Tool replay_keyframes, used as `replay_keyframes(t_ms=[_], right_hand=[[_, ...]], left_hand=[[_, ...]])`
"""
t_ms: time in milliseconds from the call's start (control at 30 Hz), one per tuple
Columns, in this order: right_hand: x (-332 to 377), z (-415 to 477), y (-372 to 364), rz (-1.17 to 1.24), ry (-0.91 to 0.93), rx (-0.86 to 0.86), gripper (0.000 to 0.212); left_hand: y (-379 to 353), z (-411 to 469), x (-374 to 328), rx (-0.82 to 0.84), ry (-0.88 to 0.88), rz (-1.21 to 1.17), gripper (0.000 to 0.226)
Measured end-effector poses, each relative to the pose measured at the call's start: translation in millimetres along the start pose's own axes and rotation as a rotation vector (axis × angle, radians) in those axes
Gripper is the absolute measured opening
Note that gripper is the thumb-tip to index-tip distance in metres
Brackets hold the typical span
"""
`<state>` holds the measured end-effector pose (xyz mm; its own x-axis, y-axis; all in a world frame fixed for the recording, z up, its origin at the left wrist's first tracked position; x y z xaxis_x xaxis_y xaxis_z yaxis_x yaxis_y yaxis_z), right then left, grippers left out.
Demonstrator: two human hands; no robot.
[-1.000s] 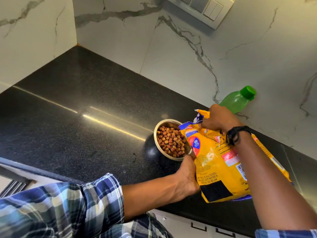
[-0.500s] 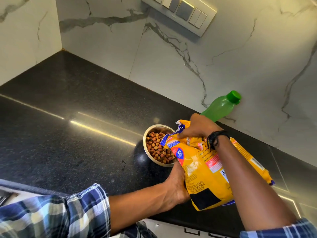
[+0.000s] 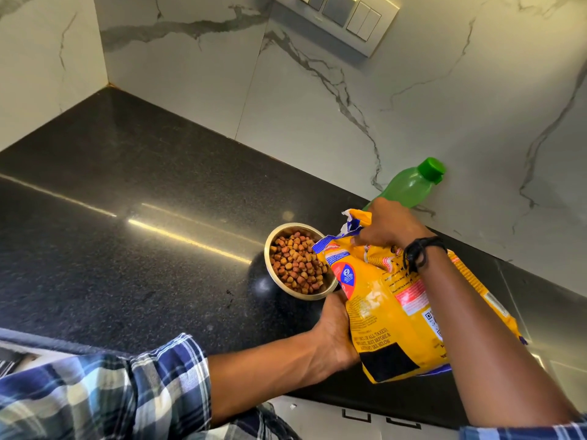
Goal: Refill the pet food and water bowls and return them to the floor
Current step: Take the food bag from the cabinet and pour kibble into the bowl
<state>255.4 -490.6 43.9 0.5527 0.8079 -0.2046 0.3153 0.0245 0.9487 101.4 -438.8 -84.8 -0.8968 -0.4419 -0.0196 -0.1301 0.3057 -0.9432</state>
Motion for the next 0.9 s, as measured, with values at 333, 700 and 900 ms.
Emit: replay_keyframes(t_ms=[333, 700, 900], right_hand=[[4.6, -10.4, -15.5, -0.002, 0.026, 0.061, 0.053], [13.9, -22.6, -28.3, 0.030, 0.028, 0.153, 0.054], [3.1, -29.5, -18.2, 0.075, -0.016, 0.035, 0.056]], left_hand=[[5.6, -5.7, 9.5, 0.010, -0.010, -0.024, 0.053], [5.8, -18.1, 5.2, 0.030, -0.024, -0.004, 0.054], [22.1, -13.9, 4.2, -0.078, -0.037, 0.036, 0.052]])
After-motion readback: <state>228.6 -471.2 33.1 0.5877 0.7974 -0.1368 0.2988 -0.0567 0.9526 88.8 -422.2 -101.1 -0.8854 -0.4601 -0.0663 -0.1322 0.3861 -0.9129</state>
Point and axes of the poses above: each hand's wrist, its own z-axis towards the middle knuckle, its own y-axis out of the back of the hand, x = y × z, the point moved 9 cm from there along z, towards the middle knuckle, and after that the axes turned 10 degrees about -y, right-handed, at the moved point
